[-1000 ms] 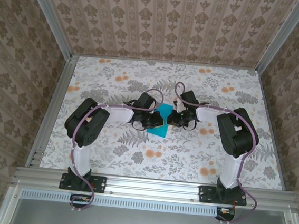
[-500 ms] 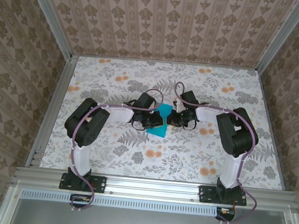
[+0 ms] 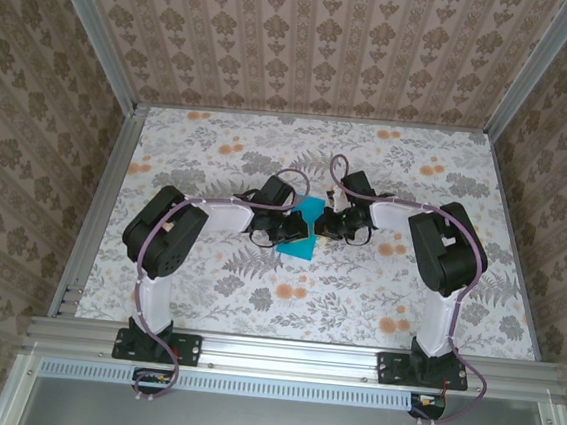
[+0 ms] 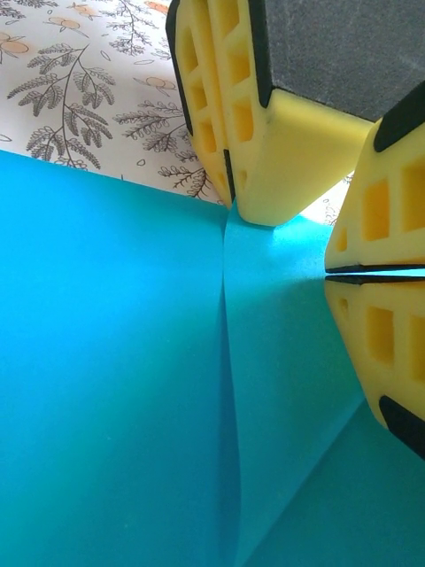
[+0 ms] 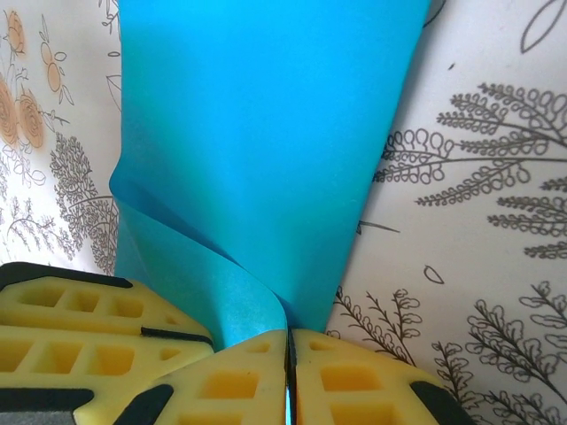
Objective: Fold a paper plane with a square sheet of paper (pick it up from the middle)
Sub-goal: Fold the triangle a second time at the center of the table.
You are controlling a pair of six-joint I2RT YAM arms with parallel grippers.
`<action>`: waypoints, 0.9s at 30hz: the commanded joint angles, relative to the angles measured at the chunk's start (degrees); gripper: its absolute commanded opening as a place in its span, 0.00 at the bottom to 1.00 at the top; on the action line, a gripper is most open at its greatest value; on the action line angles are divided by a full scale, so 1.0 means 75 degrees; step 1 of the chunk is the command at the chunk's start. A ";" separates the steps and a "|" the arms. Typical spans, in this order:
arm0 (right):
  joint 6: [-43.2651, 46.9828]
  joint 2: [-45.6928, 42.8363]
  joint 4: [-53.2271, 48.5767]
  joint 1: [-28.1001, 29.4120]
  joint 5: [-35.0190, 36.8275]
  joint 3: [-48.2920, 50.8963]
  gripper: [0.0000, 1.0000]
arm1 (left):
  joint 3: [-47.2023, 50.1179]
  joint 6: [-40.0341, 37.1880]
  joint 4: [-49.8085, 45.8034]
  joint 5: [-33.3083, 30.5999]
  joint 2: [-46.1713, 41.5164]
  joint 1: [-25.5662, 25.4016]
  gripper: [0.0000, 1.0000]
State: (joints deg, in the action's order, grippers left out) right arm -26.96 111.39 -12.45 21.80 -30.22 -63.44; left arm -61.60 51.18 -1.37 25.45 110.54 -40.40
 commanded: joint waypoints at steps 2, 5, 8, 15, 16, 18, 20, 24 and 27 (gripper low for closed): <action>-0.0009 0.0123 -0.0215 0.0023 0.0123 -0.0179 0.11 | 0.0064 -0.0174 -0.0411 -0.0188 0.0041 0.0037 0.11; -0.0116 -0.0125 -0.0223 0.0029 0.0242 -0.0118 0.15 | 0.0072 -0.0144 -0.0520 -0.0275 0.0056 0.0032 0.10; -0.0228 -0.0526 -0.0257 0.0001 0.0430 -0.0001 0.19 | 0.0087 -0.0121 -0.0533 -0.0331 0.0062 0.0033 0.10; -0.0341 -0.1287 -0.0233 0.0001 0.0650 0.0515 0.24 | 0.0099 -0.0109 -0.0448 -0.0272 0.0077 0.0032 0.10; -0.0349 -0.1333 -0.0219 0.0020 0.0612 0.0606 0.23 | 0.0100 -0.0109 -0.0422 -0.0249 0.0084 0.0033 0.10; -0.0373 -0.1444 -0.0192 0.0052 0.0585 0.0797 0.22 | 0.0103 -0.0140 -0.0370 -0.0173 0.0085 0.0033 0.10; -0.0421 -0.1533 -0.0122 0.0074 0.0520 0.0970 0.21 | 0.0088 -0.0179 -0.0343 -0.0122 0.0075 0.0042 0.10; -0.0423 -0.1537 -0.0034 0.0197 0.0151 0.1109 0.18 | 0.0065 -0.0249 -0.0334 -0.0060 0.0096 0.0020 0.10; -0.0389 -0.1470 0.0025 0.0364 -0.0112 0.1106 0.16 | 0.0069 -0.0261 -0.0302 0.0018 0.0132 0.0008 0.10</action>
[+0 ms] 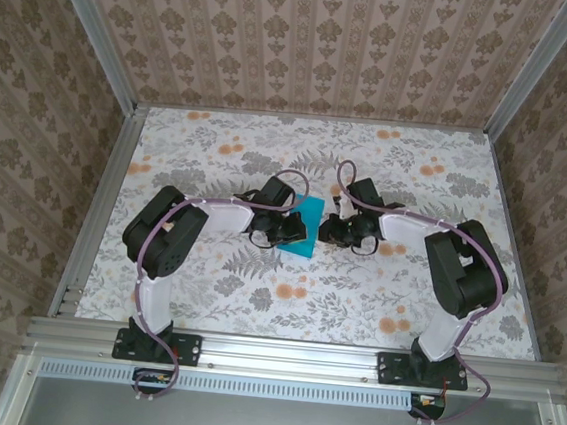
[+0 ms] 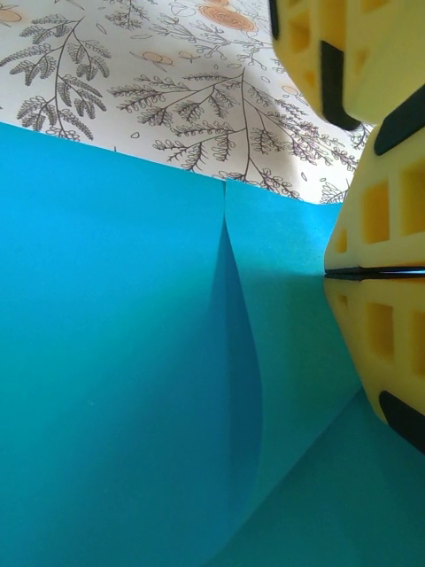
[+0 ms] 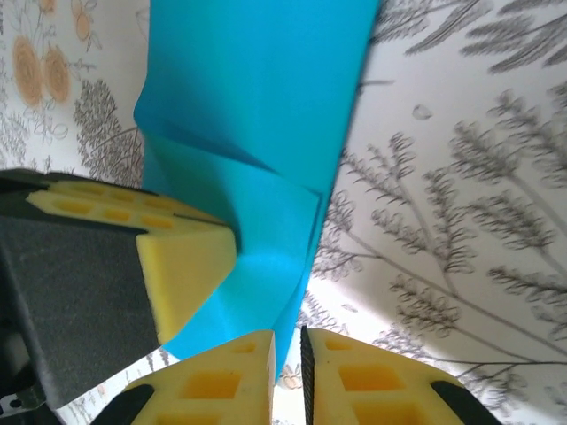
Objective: Fold a paper plane with a square sheet of paper (pick it up from the middle)
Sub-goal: Fold the triangle a second time at the center of the table.
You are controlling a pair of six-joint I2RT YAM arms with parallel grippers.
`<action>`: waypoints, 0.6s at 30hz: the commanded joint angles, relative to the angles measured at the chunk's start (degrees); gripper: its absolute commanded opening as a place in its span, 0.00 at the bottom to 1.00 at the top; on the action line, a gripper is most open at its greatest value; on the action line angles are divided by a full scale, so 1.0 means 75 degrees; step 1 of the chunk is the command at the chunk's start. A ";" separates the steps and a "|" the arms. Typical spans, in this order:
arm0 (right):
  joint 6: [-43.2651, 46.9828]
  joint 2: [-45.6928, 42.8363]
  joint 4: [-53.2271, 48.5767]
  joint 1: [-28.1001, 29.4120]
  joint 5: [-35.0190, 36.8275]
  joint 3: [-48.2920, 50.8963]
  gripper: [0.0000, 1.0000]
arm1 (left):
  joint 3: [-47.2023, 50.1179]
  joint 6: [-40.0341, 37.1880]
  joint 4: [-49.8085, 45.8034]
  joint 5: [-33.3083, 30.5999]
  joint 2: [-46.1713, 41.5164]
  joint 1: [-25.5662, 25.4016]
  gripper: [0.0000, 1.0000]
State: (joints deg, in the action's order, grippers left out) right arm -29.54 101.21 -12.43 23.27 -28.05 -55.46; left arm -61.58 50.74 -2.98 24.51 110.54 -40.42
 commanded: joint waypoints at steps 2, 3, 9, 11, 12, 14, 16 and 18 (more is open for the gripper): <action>-0.0051 -0.0084 0.0063 0.0270 -0.0498 0.0059 0.16 | 0.0047 -0.0214 -0.0071 0.0164 0.0142 0.0012 0.10; -0.0055 -0.0088 0.0107 0.0313 -0.0530 0.0079 0.15 | 0.0042 -0.0206 -0.0083 0.0157 0.0154 0.0017 0.10; -0.0049 0.0054 0.0200 0.0534 -0.0642 0.0107 0.13 | 0.0020 -0.0142 -0.0118 0.0092 0.0167 0.0012 0.10; -0.0052 0.0099 0.0180 0.0577 -0.0642 0.0115 0.12 | 0.0013 -0.0121 -0.0118 0.0089 0.0168 0.0011 0.10; -0.0046 0.0134 0.0188 0.0600 -0.0632 0.0107 0.12 | 0.0019 -0.0104 -0.0110 0.0083 0.0164 0.0016 0.10; -0.0050 0.0198 0.0159 0.0611 -0.0590 0.0125 0.12 | 0.0022 -0.0075 -0.0106 0.0066 0.0156 0.0017 0.10; -0.0035 0.0255 0.0136 0.0613 -0.0555 0.0156 0.12 | 0.0050 -0.0033 -0.0072 0.0049 0.0122 0.0011 0.10; -0.0038 0.0296 0.0117 0.0613 -0.0520 0.0186 0.11 | 0.0069 -0.0005 -0.0050 0.0045 0.0074 0.0026 0.10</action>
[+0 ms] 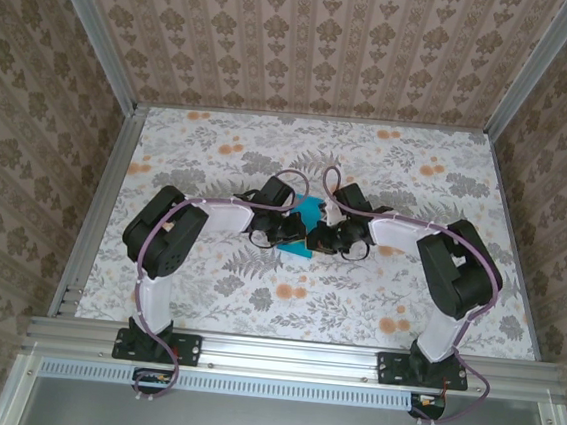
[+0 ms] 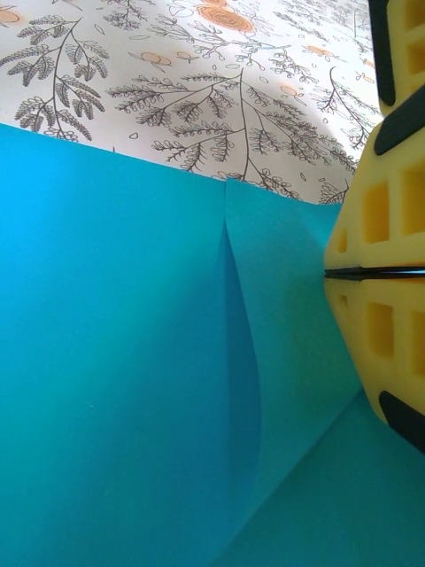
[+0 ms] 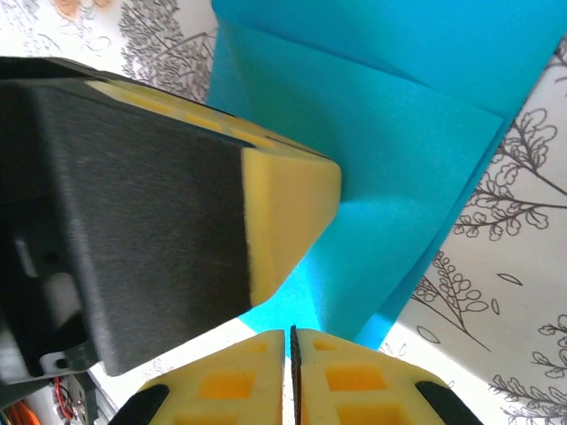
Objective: Fold a paper plane with a square sheet of paper (pick it up from the middle)
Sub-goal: Fold the triangle a second time at the center of the table.
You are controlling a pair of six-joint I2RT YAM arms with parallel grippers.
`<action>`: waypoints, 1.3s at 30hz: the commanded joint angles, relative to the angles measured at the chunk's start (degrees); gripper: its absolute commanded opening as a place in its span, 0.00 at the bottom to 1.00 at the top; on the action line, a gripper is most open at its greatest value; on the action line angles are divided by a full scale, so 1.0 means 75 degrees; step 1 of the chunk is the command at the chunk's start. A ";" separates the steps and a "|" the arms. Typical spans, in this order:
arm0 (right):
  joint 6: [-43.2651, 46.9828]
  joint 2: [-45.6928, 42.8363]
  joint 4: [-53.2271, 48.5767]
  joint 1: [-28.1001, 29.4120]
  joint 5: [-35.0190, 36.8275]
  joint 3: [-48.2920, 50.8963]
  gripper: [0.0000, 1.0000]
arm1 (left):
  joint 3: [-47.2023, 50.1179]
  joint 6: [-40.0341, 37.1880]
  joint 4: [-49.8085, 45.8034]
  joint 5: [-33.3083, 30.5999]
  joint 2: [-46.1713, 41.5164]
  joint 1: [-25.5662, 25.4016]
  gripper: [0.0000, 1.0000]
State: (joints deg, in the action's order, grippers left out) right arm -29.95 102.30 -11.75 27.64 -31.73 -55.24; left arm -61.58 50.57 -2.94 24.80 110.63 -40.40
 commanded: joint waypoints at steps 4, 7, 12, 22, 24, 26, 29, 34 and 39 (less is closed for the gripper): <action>0.0048 0.0235 -0.0064 0.0027 0.0098 0.0194 0.11 | 0.0117 0.0057 -0.0007 0.0015 -0.0028 0.0040 0.10; 0.0033 0.0311 -0.0083 0.0030 0.0155 0.0206 0.11 | 0.0136 0.0066 0.0005 0.0033 -0.0065 0.0037 0.10; 0.0031 0.0395 -0.0097 0.0035 0.0164 0.0212 0.11 | 0.0183 0.0090 0.0042 0.0049 -0.0079 0.0032 0.10; 0.0101 0.0470 -0.0392 0.0034 0.0511 0.0159 0.11 | 0.0194 0.0137 0.0040 -0.0012 -0.0009 0.0045 0.10; 0.0111 0.0440 -0.0459 0.0045 0.0561 0.0105 0.11 | 0.0202 0.0144 0.0035 -0.0013 0.0003 0.0050 0.10; 0.0116 0.0312 -0.0464 0.0042 0.0523 0.0097 0.11 | 0.0193 0.0156 0.0034 -0.0013 0.0025 0.0043 0.10; 0.0060 -0.0037 -0.0199 0.0051 0.0232 0.0202 0.11 | 0.0198 0.0173 0.0048 -0.0002 0.0039 0.0049 0.10; 0.0031 -0.0258 -0.0016 0.0091 -0.0091 0.0289 0.11 | 0.0207 0.0178 0.0062 -0.0002 0.0038 0.0043 0.10; 0.0010 0.0047 0.0024 0.0136 -0.0022 0.0280 0.11 | 0.0230 0.0207 0.0093 0.0022 0.0033 0.0050 0.10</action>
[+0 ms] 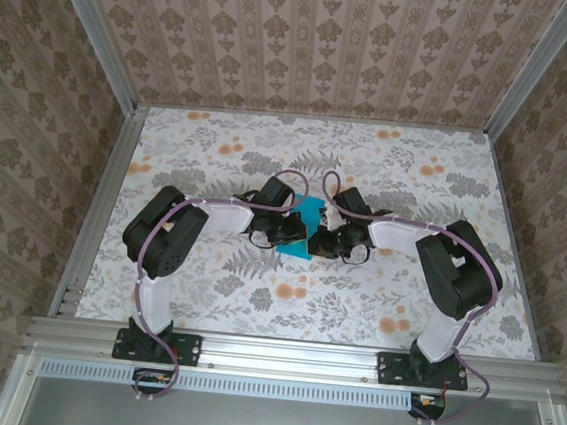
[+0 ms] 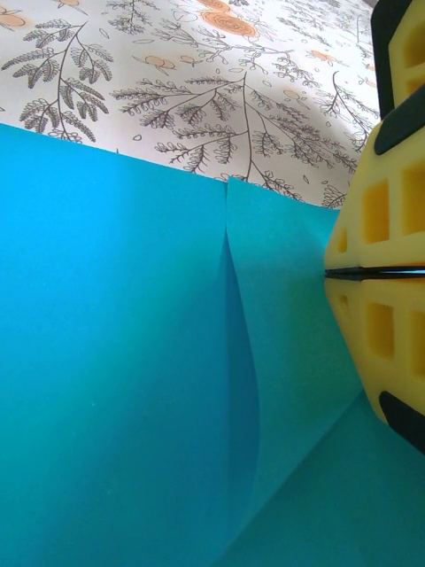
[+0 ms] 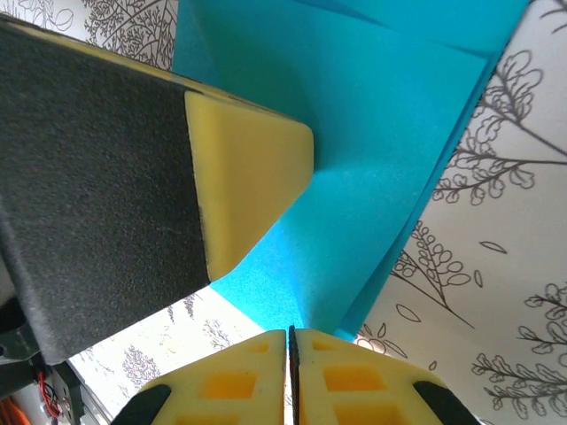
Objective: Fold a paper plane with a square sheet of paper (pick it up from the middle)
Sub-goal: Fold the triangle a second time at the center of the table.
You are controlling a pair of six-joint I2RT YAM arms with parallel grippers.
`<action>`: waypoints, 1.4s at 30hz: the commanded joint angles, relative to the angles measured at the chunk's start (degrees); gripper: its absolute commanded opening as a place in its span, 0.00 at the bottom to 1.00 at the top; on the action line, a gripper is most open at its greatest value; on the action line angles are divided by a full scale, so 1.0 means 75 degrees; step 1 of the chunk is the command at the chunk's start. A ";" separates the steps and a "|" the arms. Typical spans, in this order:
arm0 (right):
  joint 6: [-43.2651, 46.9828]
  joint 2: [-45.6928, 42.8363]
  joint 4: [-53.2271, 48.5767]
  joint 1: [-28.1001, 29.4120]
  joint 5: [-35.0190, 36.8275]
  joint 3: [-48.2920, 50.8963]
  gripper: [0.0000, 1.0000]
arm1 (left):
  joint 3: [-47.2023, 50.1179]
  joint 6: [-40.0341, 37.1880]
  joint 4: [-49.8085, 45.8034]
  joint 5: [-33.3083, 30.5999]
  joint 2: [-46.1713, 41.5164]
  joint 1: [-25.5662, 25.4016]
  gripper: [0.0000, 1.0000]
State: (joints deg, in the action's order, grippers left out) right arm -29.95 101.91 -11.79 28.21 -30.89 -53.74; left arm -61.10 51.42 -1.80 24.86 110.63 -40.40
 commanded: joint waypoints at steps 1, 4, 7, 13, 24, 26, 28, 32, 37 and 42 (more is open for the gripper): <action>-0.0008 0.0144 0.0043 0.0063 -0.0113 0.0081 0.11 | 0.0160 0.0093 -0.0062 0.0010 0.0038 0.0050 0.10; 0.0005 0.0289 -0.0021 0.0060 0.0039 0.0052 0.11 | 0.0177 0.0105 -0.0031 0.0036 0.0027 0.0051 0.10; 0.0046 0.0389 -0.0197 0.0060 0.0278 0.0029 0.10 | 0.0178 0.0117 -0.0009 0.0048 0.0015 0.0044 0.10; 0.0121 0.0479 -0.0552 0.0061 0.0592 0.0032 0.10 | 0.0146 0.0090 0.0027 0.0083 -0.0008 0.0077 0.10; 0.0201 0.0557 -0.0994 0.0059 0.0905 -0.0019 0.10 | 0.0023 -0.0209 -0.0156 0.0055 0.0014 0.0403 0.10; 0.0200 0.0571 -0.1047 0.0059 0.0930 -0.0016 0.10 | 0.0000 -0.0275 -0.0181 0.0048 0.0076 0.0469 0.10; 0.0220 0.0585 -0.1088 0.0065 0.0943 -0.0018 0.10 | -0.0038 -0.0336 -0.0181 0.0070 0.0142 0.0529 0.10; 0.0245 0.0578 -0.1181 0.0068 0.0985 -0.0028 0.10 | -0.0144 -0.0478 -0.0308 0.0055 0.0257 0.0638 0.10; 0.0251 0.0540 -0.1219 0.0065 0.1019 -0.0007 0.10 | -0.0185 -0.0630 -0.0448 0.0003 0.0279 0.0810 0.10; 0.0244 0.0533 -0.1219 0.0059 0.1027 -0.0017 0.10 | -0.0284 -0.0867 -0.0635 -0.0013 0.0296 0.1056 0.10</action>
State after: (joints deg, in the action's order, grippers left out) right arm -28.67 104.12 -14.02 28.45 -27.77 -54.52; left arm -62.02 47.70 -3.51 26.81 111.13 -34.22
